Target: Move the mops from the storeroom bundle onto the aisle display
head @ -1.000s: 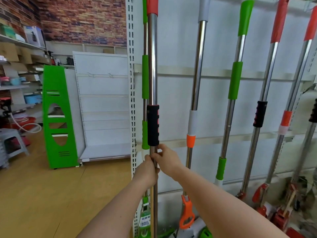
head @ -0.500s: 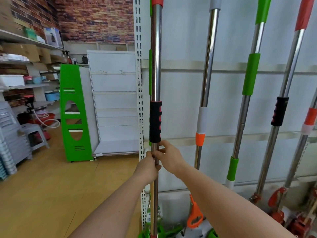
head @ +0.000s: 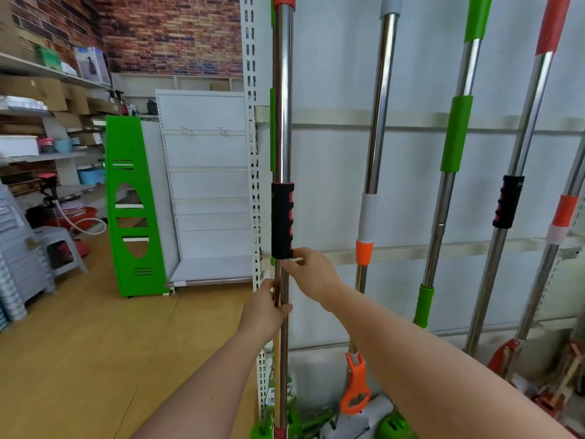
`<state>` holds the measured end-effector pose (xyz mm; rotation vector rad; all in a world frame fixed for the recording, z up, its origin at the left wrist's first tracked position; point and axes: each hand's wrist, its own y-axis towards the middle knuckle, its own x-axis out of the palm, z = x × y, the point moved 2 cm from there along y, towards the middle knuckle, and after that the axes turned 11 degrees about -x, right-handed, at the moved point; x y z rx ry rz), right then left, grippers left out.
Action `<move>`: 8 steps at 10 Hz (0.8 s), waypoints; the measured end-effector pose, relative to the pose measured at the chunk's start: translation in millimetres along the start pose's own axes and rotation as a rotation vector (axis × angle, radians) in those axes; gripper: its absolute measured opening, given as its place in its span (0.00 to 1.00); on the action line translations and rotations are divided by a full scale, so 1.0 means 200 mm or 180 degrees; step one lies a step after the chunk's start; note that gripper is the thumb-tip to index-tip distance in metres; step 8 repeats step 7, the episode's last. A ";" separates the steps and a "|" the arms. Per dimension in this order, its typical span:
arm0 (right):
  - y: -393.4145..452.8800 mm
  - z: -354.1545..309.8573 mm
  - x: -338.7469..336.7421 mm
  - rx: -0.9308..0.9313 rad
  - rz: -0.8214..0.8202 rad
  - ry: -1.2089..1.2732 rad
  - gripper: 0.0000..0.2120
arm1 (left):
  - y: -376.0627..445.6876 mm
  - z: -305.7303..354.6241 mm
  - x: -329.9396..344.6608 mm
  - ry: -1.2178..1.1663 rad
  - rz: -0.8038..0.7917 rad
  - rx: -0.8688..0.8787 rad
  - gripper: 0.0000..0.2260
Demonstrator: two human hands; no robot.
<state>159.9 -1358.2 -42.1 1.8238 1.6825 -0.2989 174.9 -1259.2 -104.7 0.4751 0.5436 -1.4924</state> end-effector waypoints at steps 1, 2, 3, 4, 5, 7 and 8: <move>0.00 -0.01 0.00 0.0022 0.0003 -0.0010 0.18 | -0.01 -0.01 0.01 -0.0055 0.0057 -0.0013 0.20; 0.00 -0.01 0.00 0.0029 0.0009 -0.0052 0.18 | -0.01 -0.02 0.01 -0.0044 0.0102 -0.0011 0.20; 0.00 -0.01 0.01 0.0030 0.0011 -0.0048 0.18 | -0.01 -0.02 0.01 -0.0005 0.0099 -0.0008 0.20; -0.01 -0.01 0.01 0.0011 0.0013 -0.0040 0.18 | -0.01 -0.02 0.02 0.0025 0.0086 -0.0023 0.21; -0.02 -0.01 0.00 -0.0004 -0.0089 -0.0054 0.19 | -0.01 -0.02 0.02 0.0195 0.0010 0.0015 0.23; -0.09 0.00 -0.04 -0.0009 -0.0514 -0.0281 0.31 | -0.03 -0.02 0.02 0.0850 -0.0406 -0.0346 0.45; -0.09 0.00 -0.04 -0.0009 -0.0514 -0.0281 0.31 | -0.03 -0.02 0.02 0.0850 -0.0406 -0.0346 0.45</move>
